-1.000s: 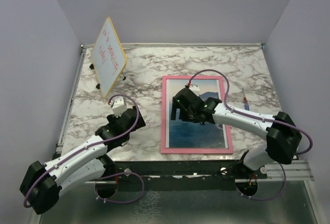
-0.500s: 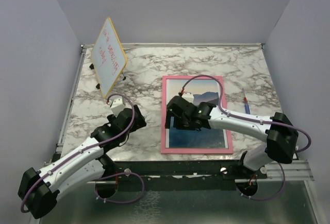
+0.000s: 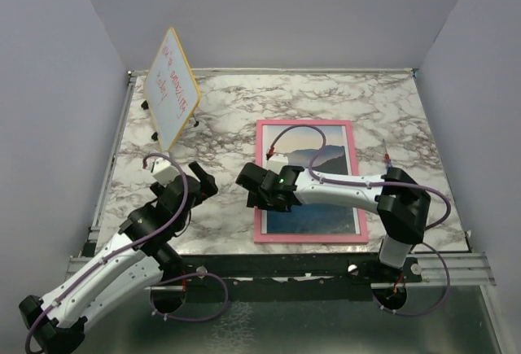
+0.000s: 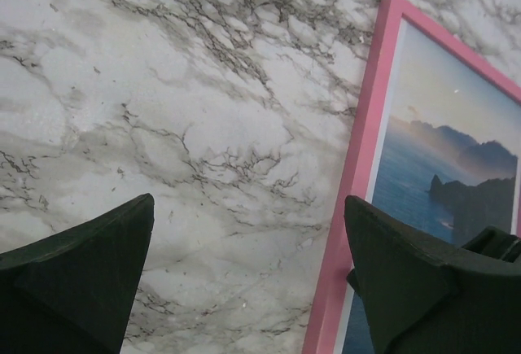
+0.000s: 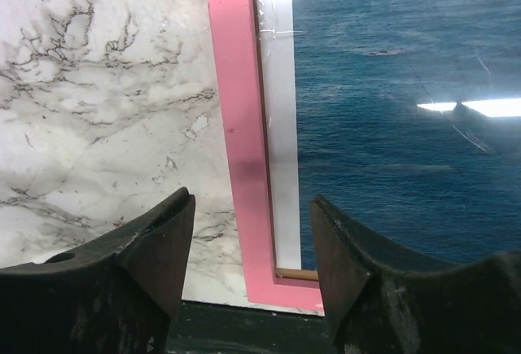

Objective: Take the photo out of the frame
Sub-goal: Turn over the photo frame at the center of the board.

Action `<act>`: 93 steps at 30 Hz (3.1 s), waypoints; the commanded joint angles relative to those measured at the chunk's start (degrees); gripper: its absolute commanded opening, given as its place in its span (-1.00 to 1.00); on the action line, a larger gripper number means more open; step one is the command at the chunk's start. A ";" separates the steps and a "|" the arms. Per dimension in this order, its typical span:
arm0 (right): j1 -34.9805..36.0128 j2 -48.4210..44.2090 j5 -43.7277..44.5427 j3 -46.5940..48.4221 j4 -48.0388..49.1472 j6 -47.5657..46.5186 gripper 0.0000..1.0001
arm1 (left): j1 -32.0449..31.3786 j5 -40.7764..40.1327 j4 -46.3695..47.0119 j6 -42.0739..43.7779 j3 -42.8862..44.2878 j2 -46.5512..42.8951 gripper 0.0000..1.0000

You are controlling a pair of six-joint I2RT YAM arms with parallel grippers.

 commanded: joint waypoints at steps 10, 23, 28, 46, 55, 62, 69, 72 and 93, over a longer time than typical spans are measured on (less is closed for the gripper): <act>2.29 10.66 11.16 10.32 -8.08 9.33 0.19 | 0.25 -5.98 -2.94 -1.06 0.95 -3.60 0.98; 2.25 11.89 8.12 9.54 -5.23 5.94 0.08 | -0.38 -7.36 -1.99 -0.83 -0.23 -9.37 0.98; 1.86 12.96 5.79 9.47 -2.53 3.01 0.04 | -0.82 -7.14 -1.81 -0.51 -0.15 -9.15 0.98; 1.59 12.70 6.47 9.04 -4.60 3.33 0.01 | -1.26 -7.99 -2.68 -1.91 -0.23 -13.14 0.98; 1.59 12.35 4.39 9.06 -2.73 0.93 -0.01 | -1.46 -8.44 -3.15 -2.40 -0.07 -13.12 0.98; 1.59 11.68 5.62 11.11 -5.58 0.86 0.00 | -1.85 -8.41 -3.15 -2.55 -0.15 -13.17 0.98; 1.48 11.04 5.21 10.21 -3.43 -3.26 0.08 | -2.55 -8.35 -3.17 -2.59 -0.07 -12.84 0.98; 1.50 11.76 4.23 9.85 -2.38 -3.48 0.05 | -3.06 -8.73 -3.13 -2.73 -0.24 -12.80 0.98; 1.32 14.13 2.78 9.82 -4.10 -9.74 -0.06 | -4.77 -10.73 -3.96 -3.85 -0.59 -14.61 0.98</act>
